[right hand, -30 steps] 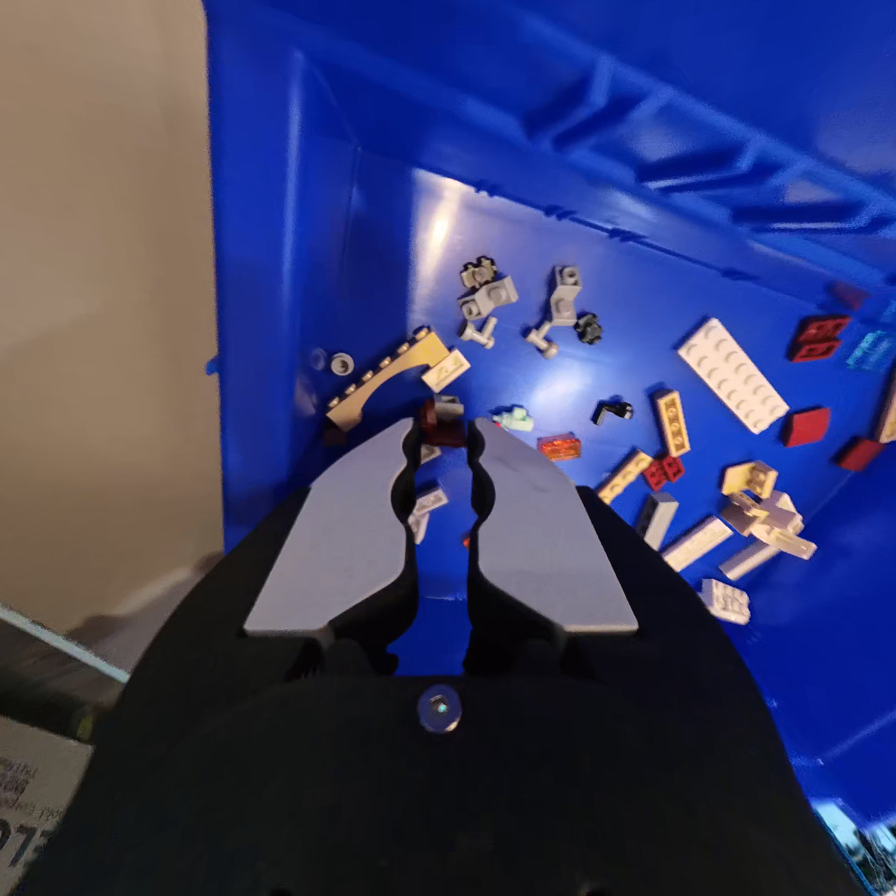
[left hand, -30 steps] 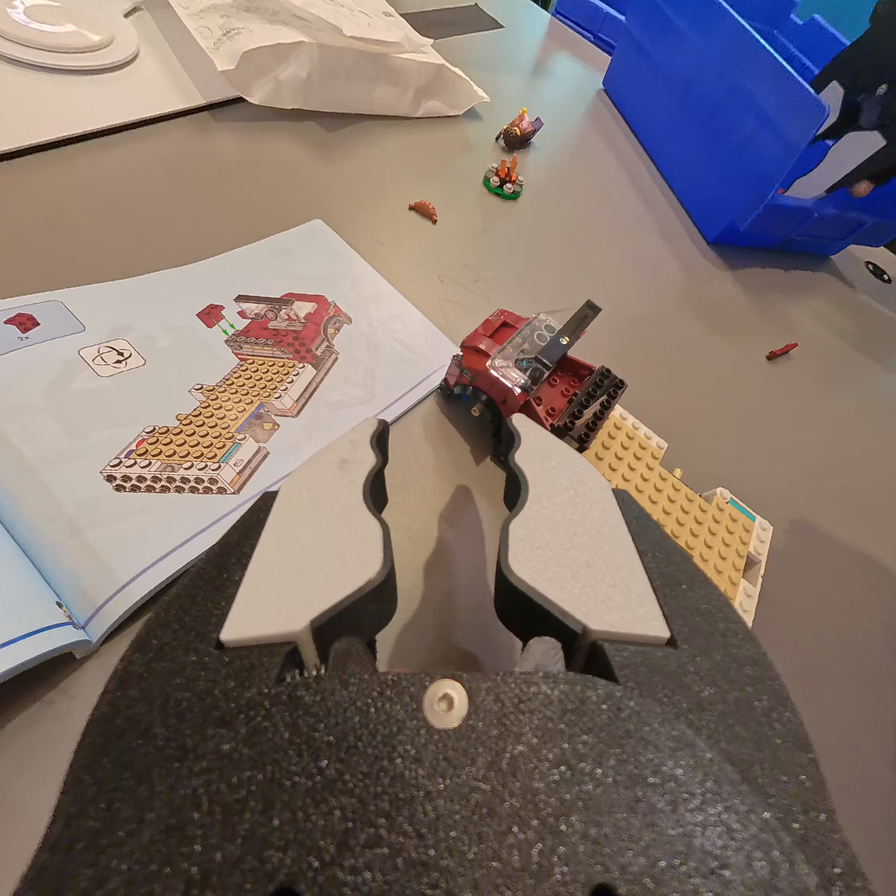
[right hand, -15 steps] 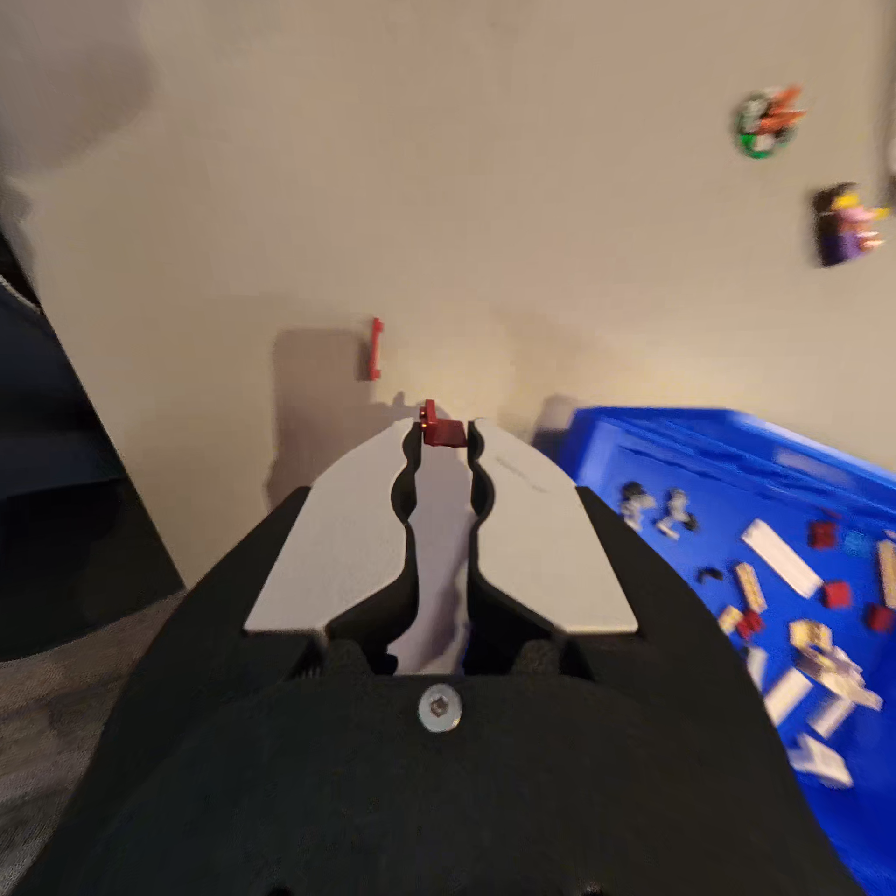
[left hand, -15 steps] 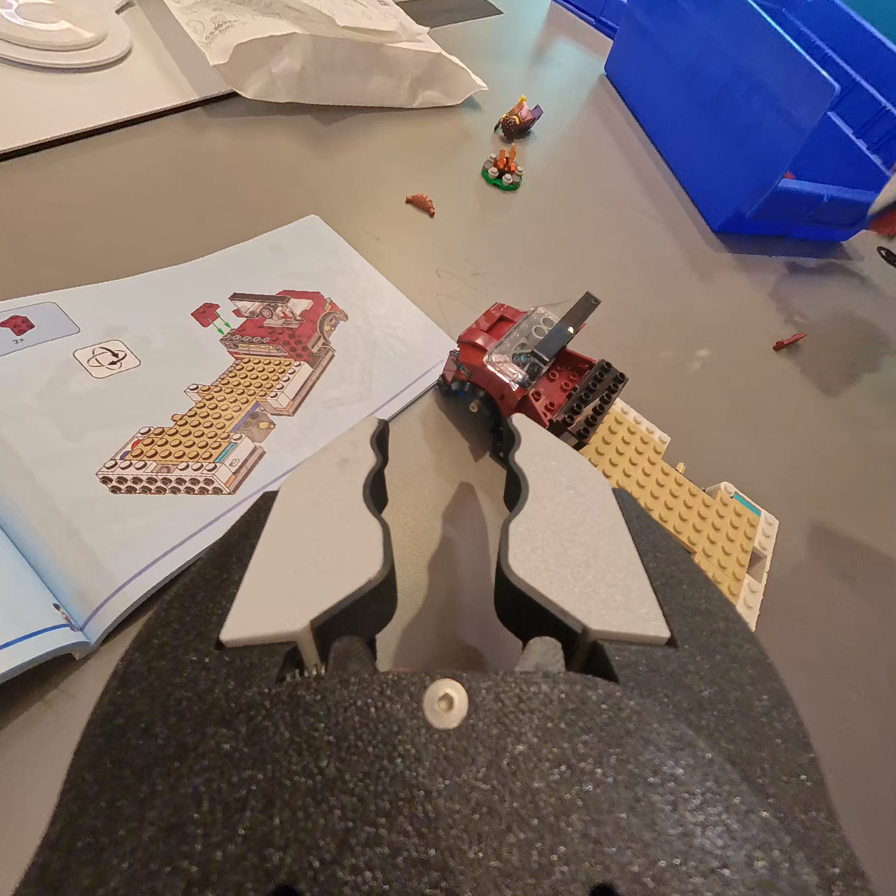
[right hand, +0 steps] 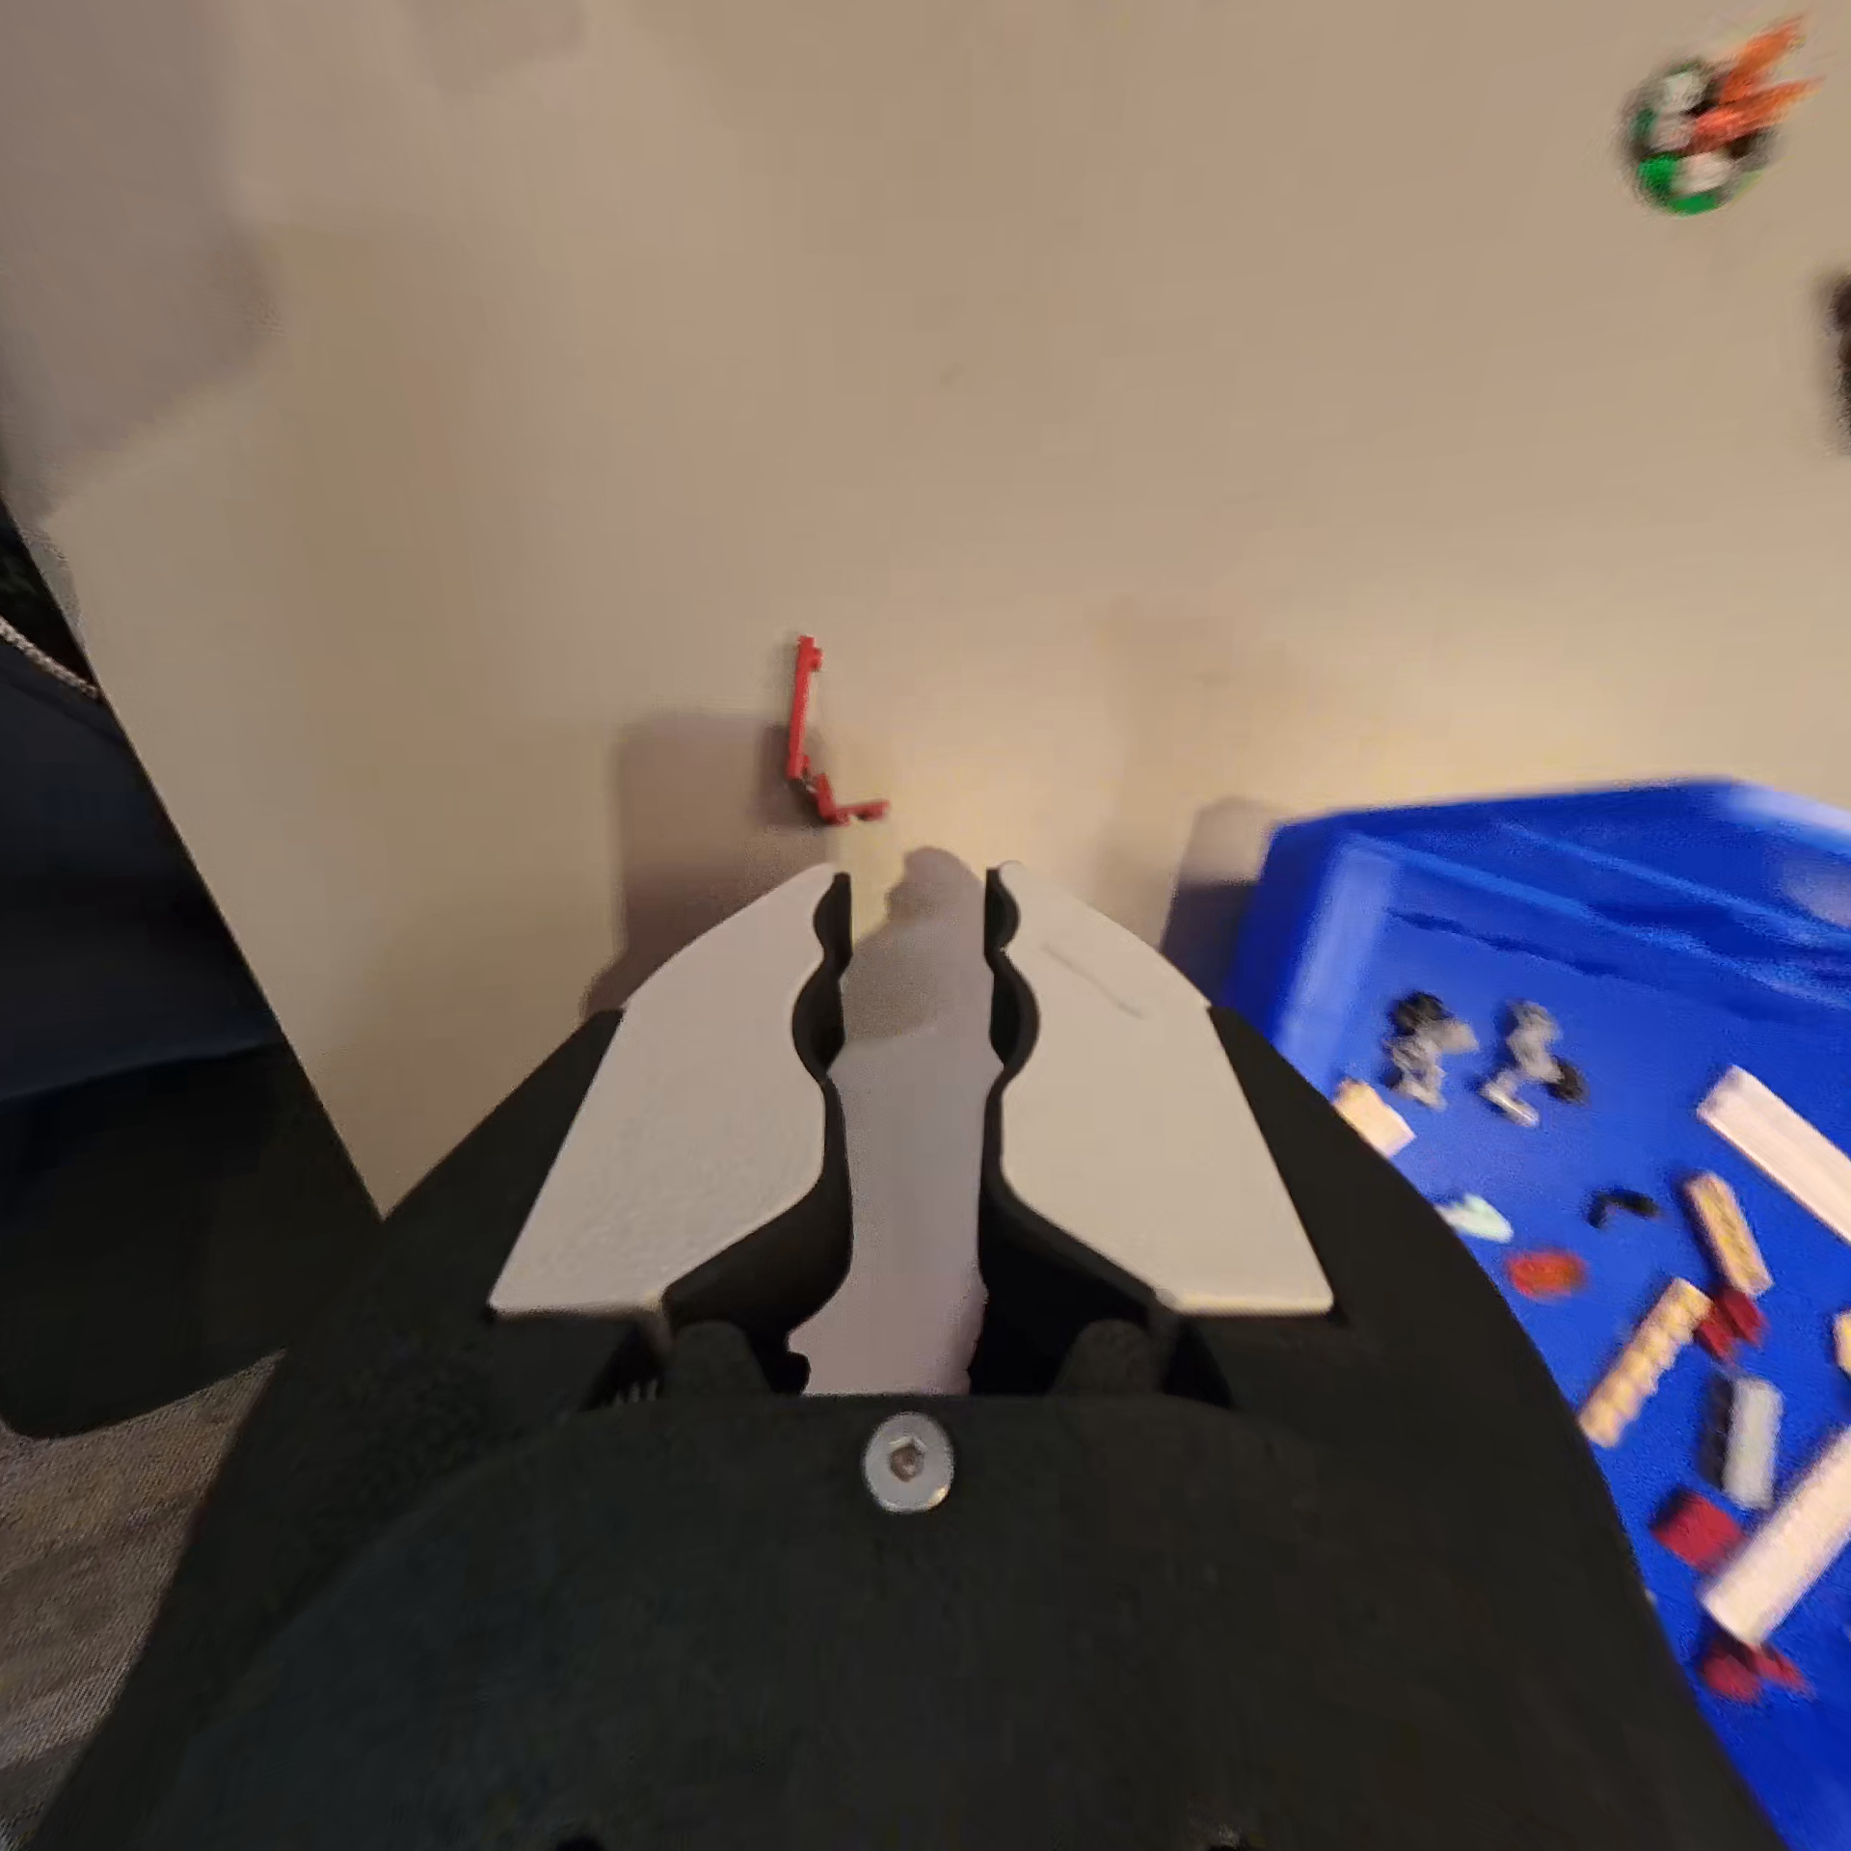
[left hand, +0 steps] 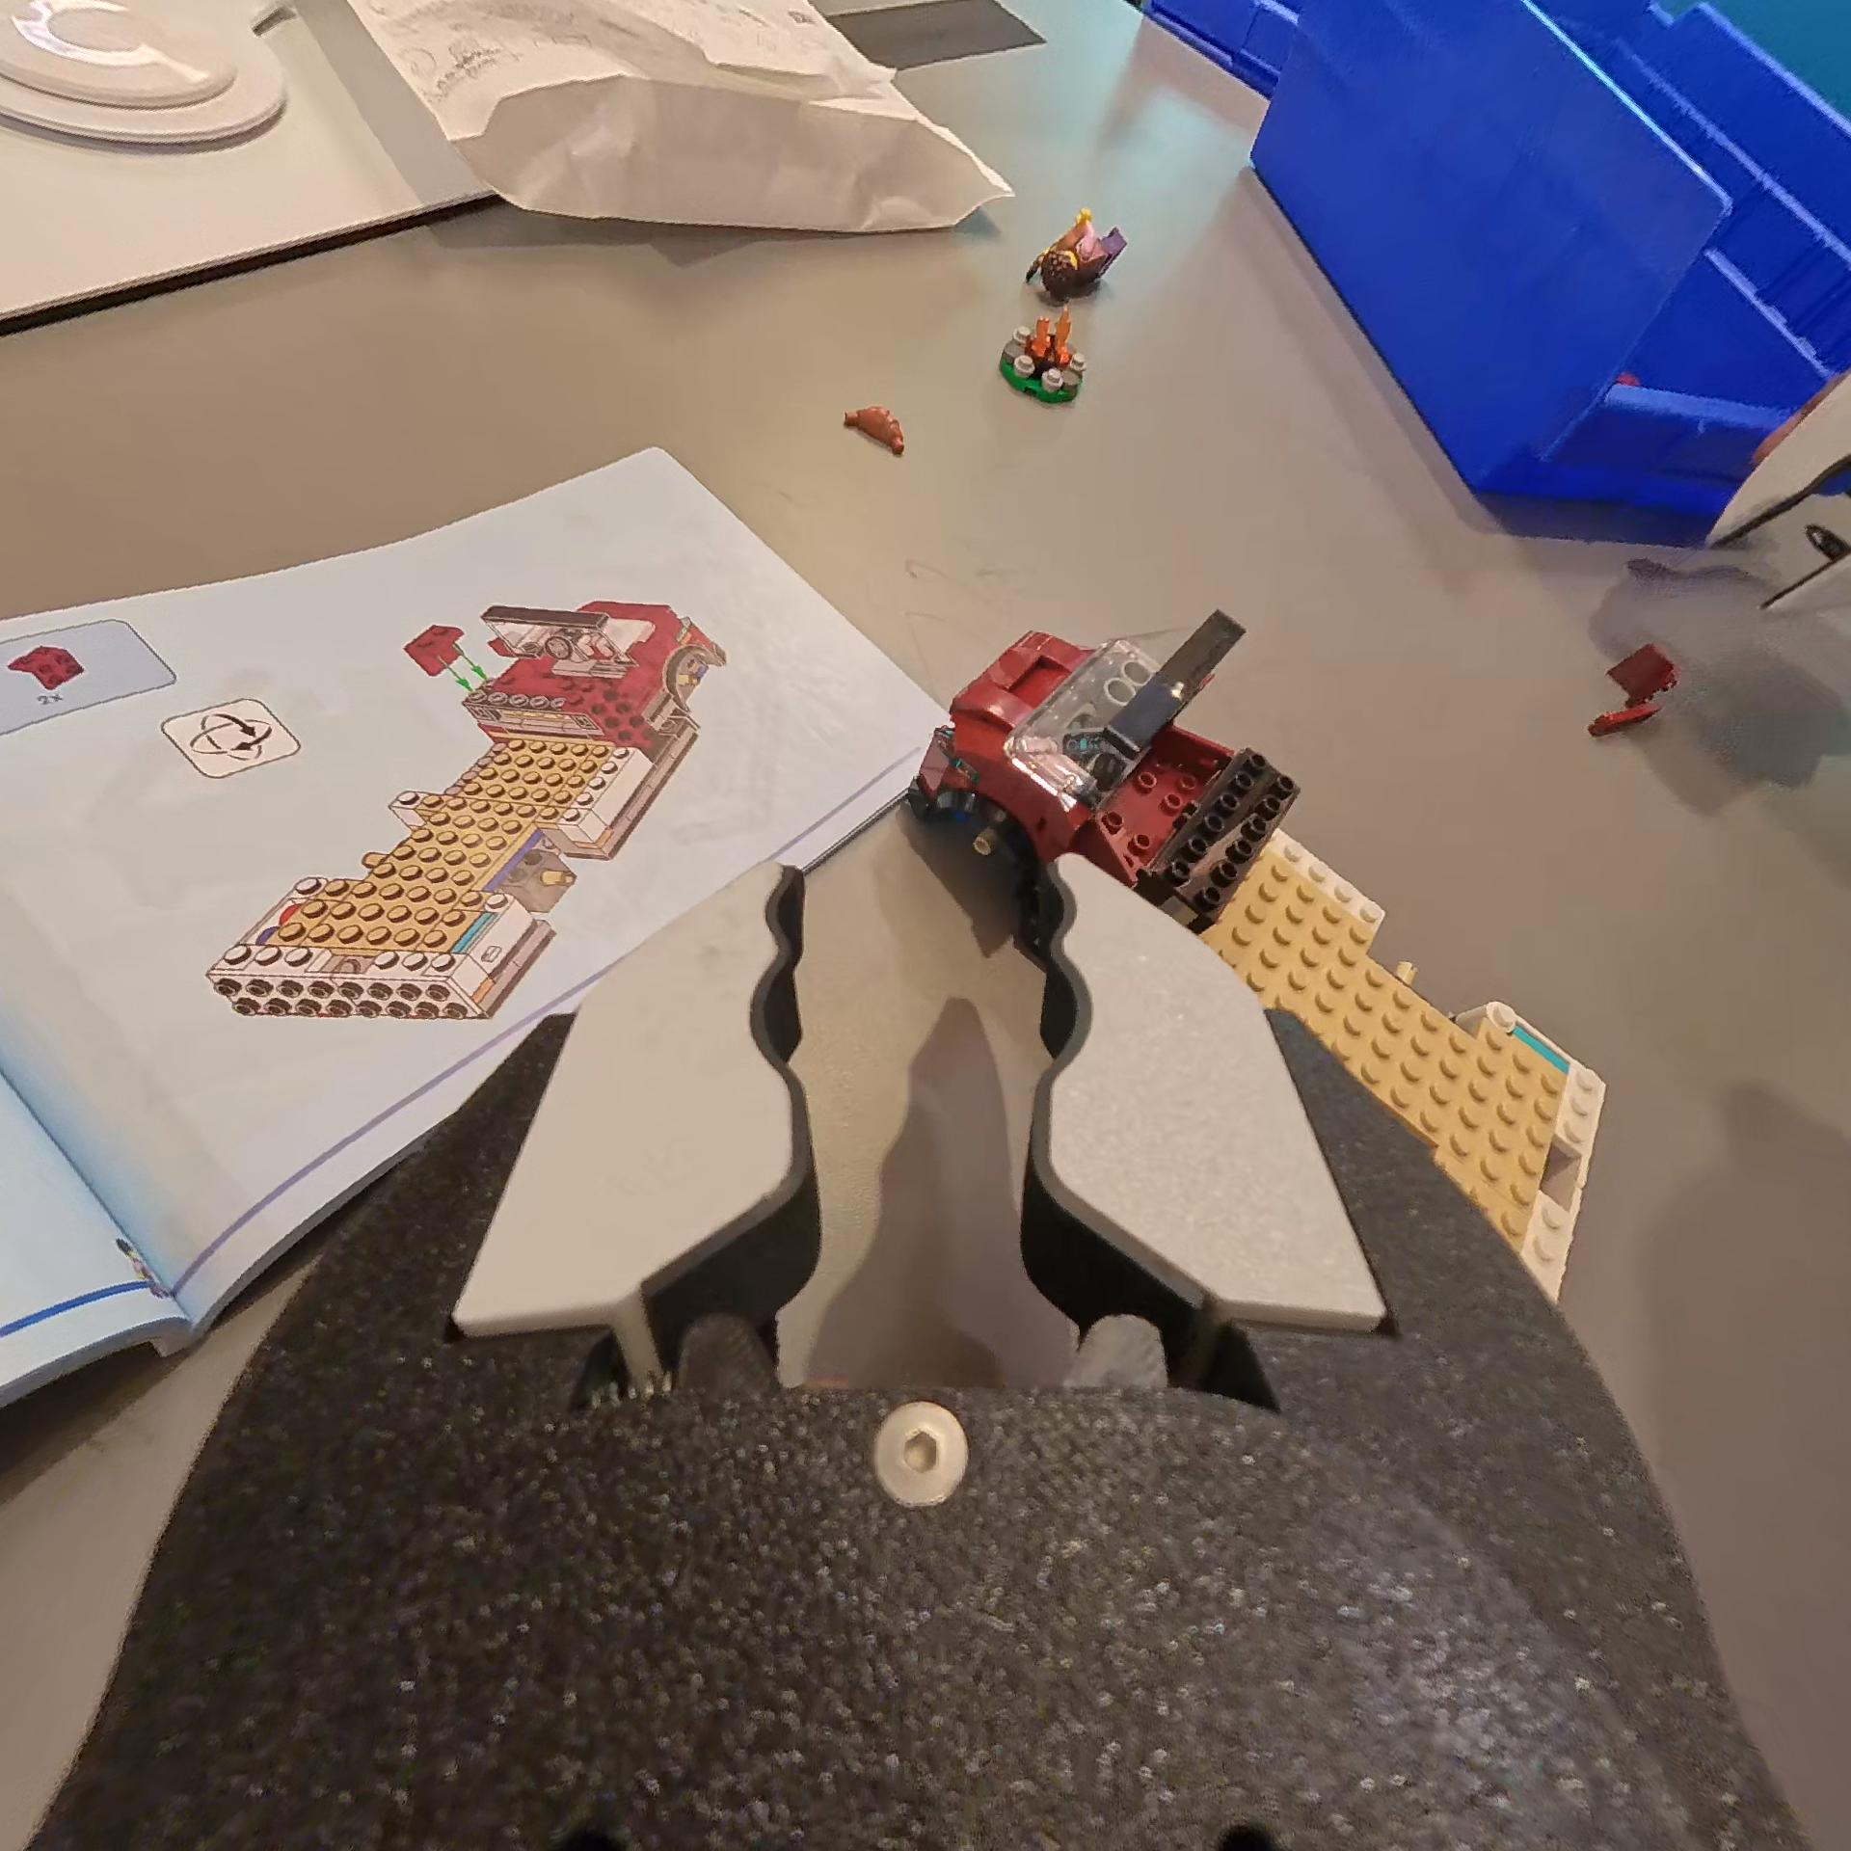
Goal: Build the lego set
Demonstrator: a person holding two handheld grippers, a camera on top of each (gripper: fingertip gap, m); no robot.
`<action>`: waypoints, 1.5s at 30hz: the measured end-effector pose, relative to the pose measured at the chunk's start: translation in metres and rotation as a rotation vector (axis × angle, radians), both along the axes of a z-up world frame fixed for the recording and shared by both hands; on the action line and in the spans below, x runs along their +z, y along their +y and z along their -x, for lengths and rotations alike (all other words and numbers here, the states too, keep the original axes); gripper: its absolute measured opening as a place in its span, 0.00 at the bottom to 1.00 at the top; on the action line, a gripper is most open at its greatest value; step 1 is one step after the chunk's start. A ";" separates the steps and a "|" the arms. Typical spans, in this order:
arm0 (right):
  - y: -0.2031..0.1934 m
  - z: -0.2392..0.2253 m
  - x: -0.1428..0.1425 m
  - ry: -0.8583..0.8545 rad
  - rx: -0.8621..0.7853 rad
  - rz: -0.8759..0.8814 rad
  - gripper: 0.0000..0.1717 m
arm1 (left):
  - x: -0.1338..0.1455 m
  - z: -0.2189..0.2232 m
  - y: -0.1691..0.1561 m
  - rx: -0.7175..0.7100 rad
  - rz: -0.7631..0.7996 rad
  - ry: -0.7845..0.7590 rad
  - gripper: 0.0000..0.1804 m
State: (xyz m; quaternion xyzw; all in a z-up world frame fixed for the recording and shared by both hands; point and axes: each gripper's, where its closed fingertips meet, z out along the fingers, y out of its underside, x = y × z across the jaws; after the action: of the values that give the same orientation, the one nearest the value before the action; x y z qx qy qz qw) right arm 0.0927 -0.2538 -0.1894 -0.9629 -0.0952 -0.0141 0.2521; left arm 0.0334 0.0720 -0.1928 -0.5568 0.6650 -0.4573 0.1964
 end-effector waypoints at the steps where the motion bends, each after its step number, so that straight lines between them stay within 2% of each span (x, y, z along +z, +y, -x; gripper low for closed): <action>1: -0.006 -0.009 0.010 -0.026 -0.019 -0.009 0.15 | 0.000 0.000 0.001 0.002 0.011 0.000 0.25; 4: -0.039 -0.050 0.033 -0.167 -0.094 0.034 0.15 | 0.002 -0.001 0.003 0.006 0.058 0.003 0.25; 6: -0.062 -0.070 0.038 -0.176 -0.138 0.091 0.16 | 0.004 -0.001 0.005 0.008 0.099 0.004 0.25; 10: -0.094 -0.082 0.018 -0.081 -0.181 0.259 0.18 | 0.009 -0.001 0.012 0.038 0.168 -0.016 0.25; 13: -0.105 -0.066 -0.007 -0.029 -0.116 0.414 0.19 | 0.009 -0.002 0.016 0.065 0.176 -0.020 0.25; 15: -0.104 -0.060 -0.014 -0.054 -0.078 0.467 0.24 | 0.007 -0.003 0.016 0.068 0.162 -0.009 0.25; 20: -0.082 -0.023 -0.004 0.087 0.047 0.405 0.22 | 0.006 -0.003 0.014 0.065 0.143 -0.004 0.25; 22: -0.075 -0.028 0.009 0.073 0.035 0.348 0.22 | 0.007 -0.003 0.016 0.070 0.161 -0.012 0.25; 26: -0.072 -0.089 0.025 -0.080 -0.096 0.262 0.18 | 0.008 -0.003 0.017 0.073 0.187 -0.011 0.25; 29: -0.081 -0.133 0.016 -0.125 -0.173 0.278 0.18 | 0.007 -0.003 0.015 0.062 0.171 -0.007 0.25; 32: -0.092 -0.145 0.010 -0.120 -0.149 0.314 0.18 | 0.009 -0.002 0.016 0.066 0.172 -0.023 0.25; 38: -0.097 -0.120 0.012 -0.086 -0.003 0.324 0.17 | 0.011 -0.003 0.023 0.089 0.255 -0.020 0.25; 41: -0.105 -0.115 0.011 -0.092 0.015 0.373 0.15 | 0.010 -0.003 0.023 0.096 0.253 -0.012 0.25; 45: -0.104 -0.110 0.013 -0.091 0.047 0.352 0.15 | 0.009 -0.003 0.023 0.095 0.252 -0.009 0.25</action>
State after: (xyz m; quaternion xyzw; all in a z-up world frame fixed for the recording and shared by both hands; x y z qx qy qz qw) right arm 0.2027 -0.3577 -0.1767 -0.9880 -0.1300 -0.0348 0.0753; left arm 0.0369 0.0949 -0.1835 -0.6056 0.5745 -0.5299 0.1494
